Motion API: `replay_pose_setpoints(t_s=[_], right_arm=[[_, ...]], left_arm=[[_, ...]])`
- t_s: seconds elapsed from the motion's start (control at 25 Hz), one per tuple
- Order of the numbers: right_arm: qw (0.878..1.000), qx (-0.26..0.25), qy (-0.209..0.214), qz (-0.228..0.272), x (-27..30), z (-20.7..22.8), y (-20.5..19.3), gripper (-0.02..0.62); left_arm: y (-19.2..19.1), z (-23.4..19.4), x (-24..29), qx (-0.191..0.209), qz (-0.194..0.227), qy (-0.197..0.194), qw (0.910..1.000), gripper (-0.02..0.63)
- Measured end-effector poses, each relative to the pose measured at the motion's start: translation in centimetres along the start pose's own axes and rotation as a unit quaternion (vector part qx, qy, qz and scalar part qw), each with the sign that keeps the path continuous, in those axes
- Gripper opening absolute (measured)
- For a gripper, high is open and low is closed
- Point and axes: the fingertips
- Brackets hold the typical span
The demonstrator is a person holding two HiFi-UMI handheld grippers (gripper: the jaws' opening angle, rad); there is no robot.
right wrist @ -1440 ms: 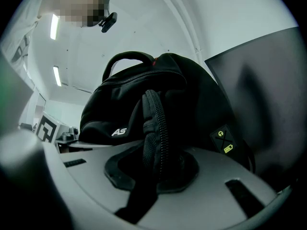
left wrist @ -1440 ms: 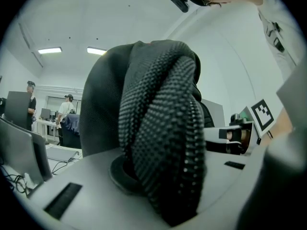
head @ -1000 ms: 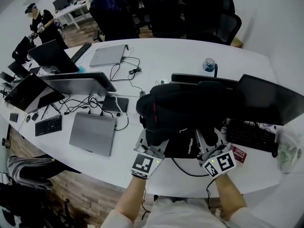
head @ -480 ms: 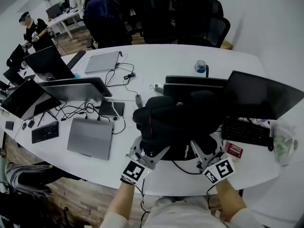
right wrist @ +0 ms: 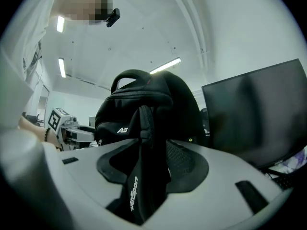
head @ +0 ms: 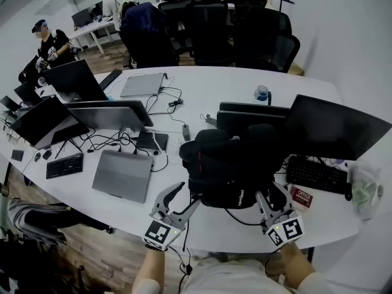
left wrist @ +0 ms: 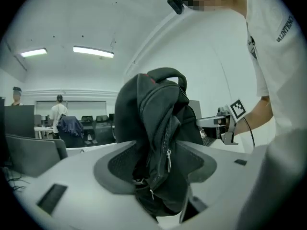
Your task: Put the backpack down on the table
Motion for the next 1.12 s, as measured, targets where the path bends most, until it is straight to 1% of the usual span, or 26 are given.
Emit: replay_pose_setpoints(t_s=[0.12, 0.2, 0.24, 0.28, 0.36, 0.52, 0.64, 0.72, 0.8, 0.92, 1.12], right_arm=[[1.000, 0.016, -0.018, 0.013, -2.9, 0.8, 0.4, 0.179], [0.999, 0.022, -0.027, 0.020, -5.2, 1.2, 0.9, 0.177], [0.999, 0.022, -0.030, 0.023, -6.4, 1.3, 1.2, 0.172], [0.999, 0.020, -0.032, 0.026, -7.7, 1.3, 1.6, 0.165], [0.999, 0.014, -0.037, 0.032, -10.4, 1.1, 2.4, 0.152], [0.999, -0.009, -0.038, 0.037, -16.3, 0.4, 3.5, 0.112], [0.998, -0.019, -0.038, 0.040, -20.9, -0.6, 3.9, 0.067], [0.998, -0.019, -0.038, 0.035, -24.0, -1.1, 4.0, 0.036], [0.999, -0.014, -0.036, 0.032, -26.7, -1.7, 3.9, 0.028], [0.999, 0.002, -0.026, 0.037, -29.9, -2.8, 4.0, 0.026], [0.999, 0.026, -0.004, 0.038, -33.5, -5.4, 4.0, 0.023]], left_arm=[[0.7, 0.1, -2.8, -0.011, 0.016, 0.045, 0.9988, 0.247], [1.7, 0.6, -4.4, -0.023, 0.039, 0.078, 0.9960, 0.208], [2.1, 1.0, -5.1, -0.032, 0.049, 0.092, 0.9940, 0.177], [2.6, 1.5, -5.8, -0.041, 0.058, 0.103, 0.9921, 0.149], [3.3, 3.0, -7.1, -0.052, 0.069, 0.121, 0.9889, 0.121], [4.0, 7.1, -9.3, -0.042, 0.071, 0.161, 0.9834, 0.047], [4.2, 10.6, -11.3, -0.048, 0.077, 0.172, 0.9810, 0.011], [4.4, 13.3, -12.6, -0.058, 0.081, 0.167, 0.9809, 0.009], [4.6, 15.8, -13.7, -0.060, 0.080, 0.161, 0.9819, 0.009], [5.0, 18.5, -15.4, -0.051, 0.076, 0.162, 0.9826, 0.009], [6.5, 22.3, -19.1, -0.036, 0.074, 0.167, 0.9826, 0.008]])
Point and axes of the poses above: the fingertips, and each gripper's own axes: x forward along the fingers, z to its right, y out of its top, and after that the axes turned 3 degrees about -x, right-handed
